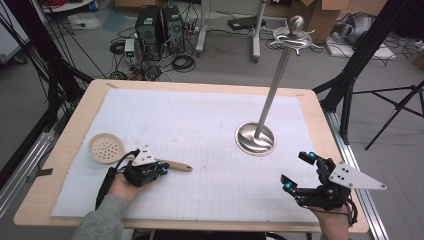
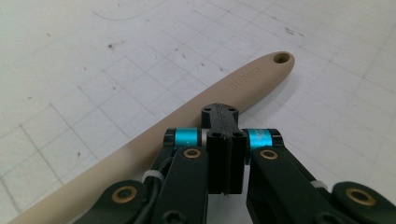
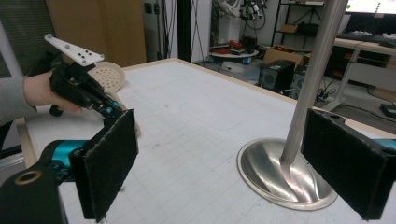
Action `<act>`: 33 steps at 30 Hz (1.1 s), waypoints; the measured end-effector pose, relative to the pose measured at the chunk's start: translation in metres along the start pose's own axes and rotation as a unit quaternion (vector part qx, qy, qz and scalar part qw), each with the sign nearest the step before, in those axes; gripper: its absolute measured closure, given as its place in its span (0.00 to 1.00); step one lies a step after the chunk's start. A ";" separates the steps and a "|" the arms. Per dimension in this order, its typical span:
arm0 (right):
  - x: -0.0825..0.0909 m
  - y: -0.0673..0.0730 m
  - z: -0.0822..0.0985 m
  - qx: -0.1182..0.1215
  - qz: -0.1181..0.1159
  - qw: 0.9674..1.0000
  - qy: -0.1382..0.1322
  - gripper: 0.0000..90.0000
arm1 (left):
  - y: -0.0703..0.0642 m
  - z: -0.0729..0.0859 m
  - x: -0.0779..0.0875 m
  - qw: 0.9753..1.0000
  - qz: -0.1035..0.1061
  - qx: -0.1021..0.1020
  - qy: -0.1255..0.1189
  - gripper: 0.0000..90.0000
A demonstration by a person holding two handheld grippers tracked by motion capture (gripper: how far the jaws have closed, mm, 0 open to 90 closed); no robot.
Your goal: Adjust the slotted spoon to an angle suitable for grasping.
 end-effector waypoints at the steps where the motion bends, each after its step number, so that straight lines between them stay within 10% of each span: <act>1: 0.000 0.000 0.000 0.001 0.000 1.000 -0.001 0.11 | 0.001 0.000 -0.002 1.000 -0.001 0.005 -0.004 1.00; 16: 0.001 -0.002 0.001 -0.001 0.002 1.000 -0.001 0.11 | 0.015 -0.007 0.010 1.000 -0.026 -0.001 -0.007 1.00; 33: -0.001 0.002 0.002 0.000 -0.003 1.000 0.003 0.11 | 0.060 0.001 0.031 0.994 -0.096 0.042 -0.020 1.00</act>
Point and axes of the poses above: each handheld gripper's, and its own axes: x roughly backward along the jaws, z roughly out of its underside, y roughly to its left, the point moved 5 cm from there along -x, roughly forward along the jaws, and after that the axes turned 6 degrees about -y, right-handed, at the moved point
